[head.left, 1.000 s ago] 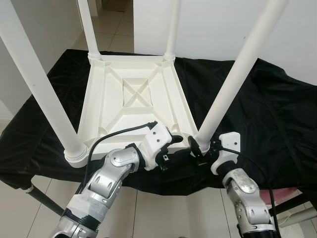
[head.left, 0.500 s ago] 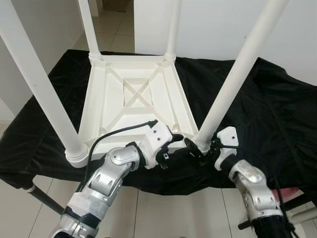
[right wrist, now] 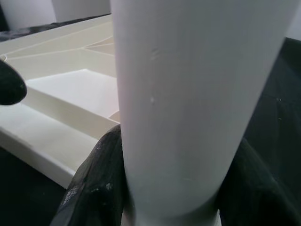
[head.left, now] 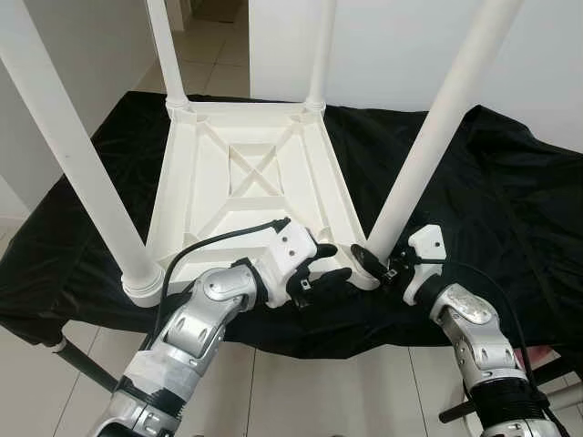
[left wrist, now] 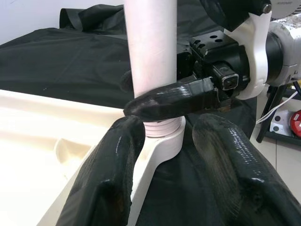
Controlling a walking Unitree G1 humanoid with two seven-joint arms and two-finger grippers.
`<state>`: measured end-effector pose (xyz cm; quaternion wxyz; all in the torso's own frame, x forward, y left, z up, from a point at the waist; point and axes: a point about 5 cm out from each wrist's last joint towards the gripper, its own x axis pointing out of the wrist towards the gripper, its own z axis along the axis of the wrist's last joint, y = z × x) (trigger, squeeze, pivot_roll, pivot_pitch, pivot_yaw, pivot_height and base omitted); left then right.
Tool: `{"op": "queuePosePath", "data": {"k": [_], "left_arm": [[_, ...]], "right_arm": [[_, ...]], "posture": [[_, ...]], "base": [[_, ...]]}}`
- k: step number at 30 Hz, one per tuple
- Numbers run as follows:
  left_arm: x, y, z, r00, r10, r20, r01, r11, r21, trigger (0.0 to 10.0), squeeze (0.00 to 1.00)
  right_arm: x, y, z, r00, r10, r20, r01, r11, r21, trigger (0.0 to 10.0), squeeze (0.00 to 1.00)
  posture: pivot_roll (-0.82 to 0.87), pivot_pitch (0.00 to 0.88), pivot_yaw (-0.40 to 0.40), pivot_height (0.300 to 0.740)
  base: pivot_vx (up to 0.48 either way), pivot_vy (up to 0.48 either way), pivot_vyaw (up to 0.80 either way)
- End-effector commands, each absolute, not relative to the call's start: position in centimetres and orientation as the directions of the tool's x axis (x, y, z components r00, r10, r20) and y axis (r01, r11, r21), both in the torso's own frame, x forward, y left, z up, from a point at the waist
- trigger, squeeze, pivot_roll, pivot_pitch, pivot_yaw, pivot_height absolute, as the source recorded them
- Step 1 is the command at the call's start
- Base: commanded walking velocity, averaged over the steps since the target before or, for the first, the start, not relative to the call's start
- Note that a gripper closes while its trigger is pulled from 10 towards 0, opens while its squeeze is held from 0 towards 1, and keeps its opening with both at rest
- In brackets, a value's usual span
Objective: Building children table
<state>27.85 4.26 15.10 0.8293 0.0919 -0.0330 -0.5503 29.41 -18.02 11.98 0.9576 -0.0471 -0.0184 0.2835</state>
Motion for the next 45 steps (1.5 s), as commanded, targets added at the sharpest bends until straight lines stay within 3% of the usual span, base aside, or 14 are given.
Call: {"op": "queuePosePath", "data": {"k": [1, 10, 15, 19, 32, 34, 43, 44, 45], "left_arm": [[27.7, 4.2, 15.0, 0.386, -0.921, -0.052, 0.909, 0.370, 0.193, 10.0, 0.00], [27.5, 4.1, 14.8, 0.379, -0.924, -0.054, 0.913, 0.364, 0.185, 10.0, 0.00], [27.2, 4.0, 14.6, 0.376, -0.925, -0.054, 0.916, 0.362, 0.175, 10.0, 0.00], [27.2, 4.0, 14.6, 0.377, -0.925, -0.055, 0.915, 0.363, 0.175, 10.0, 0.00], [27.3, 3.8, 14.6, 0.383, -0.923, -0.048, 0.913, 0.370, 0.172, 10.0, 0.00], [27.4, 3.8, 14.7, 0.384, -0.922, -0.047, 0.912, 0.371, 0.176, 10.0, 0.00], [27.3, 4.1, 14.6, 0.384, -0.922, -0.051, 0.912, 0.370, 0.179, 10.0, 0.00], [27.3, 4.2, 14.6, 0.385, -0.922, -0.052, 0.911, 0.371, 0.179, 10.0, 0.00], [27.3, 4.2, 14.6, 0.385, -0.922, -0.052, 0.911, 0.371, 0.179, 10.0, 0.00]], "right_arm": [[29.3, -18.3, 11.7, 0.859, 0.511, 0.003, -0.510, 0.857, -0.078, 10.0, 0.00], [29.1, -17.1, 11.1, 0.914, 0.404, 0.023, -0.404, 0.914, -0.031, 10.0, 0.00], [28.8, -15.1, 11.1, 0.974, 0.212, 0.081, -0.220, 0.969, 0.109, 10.0, 0.00], [28.7, -14.4, 11.0, 0.986, 0.148, 0.080, -0.160, 0.974, 0.160, 10.0, 0.00], [28.3, -12.5, 10.5, 0.988, 0.138, 0.063, -0.148, 0.967, 0.208, 10.0, 0.00], [28.3, -13.0, 10.7, 0.988, 0.133, 0.073, -0.145, 0.972, 0.188, 10.0, 1.00], [27.9, -15.2, 11.0, 0.981, 0.167, 0.095, -0.178, 0.977, 0.121, 10.0, 1.00], [27.8, -15.5, 11.0, 0.979, 0.180, 0.095, -0.190, 0.975, 0.112, 10.0, 0.04], [27.8, -15.5, 11.0, 0.979, 0.180, 0.095, -0.190, 0.975, 0.112, 10.0, 0.04]], "posture": [[-0.03, 0.000, -0.037, 0.740], [-0.03, 0.000, -0.039, 0.740], [-0.03, 0.000, -0.043, 0.740], [-0.03, 0.000, -0.049, 0.740], [-0.03, 0.000, -0.057, 0.740], [-0.03, 0.000, -0.057, 0.740], [-0.03, 0.000, -0.055, 0.740], [-0.03, 0.000, -0.055, 0.740], [-0.03, 0.000, -0.055, 0.740]], "base": [[0.000, 0.000, 0.00], [0.000, 0.000, 0.00], [0.000, 0.000, 0.00], [0.000, 0.000, 0.00], [0.000, 0.000, 0.00], [0.000, 0.000, 0.00], [0.000, 0.000, 0.00], [0.000, 0.000, 0.00], [0.000, 0.000, 0.00]]}}
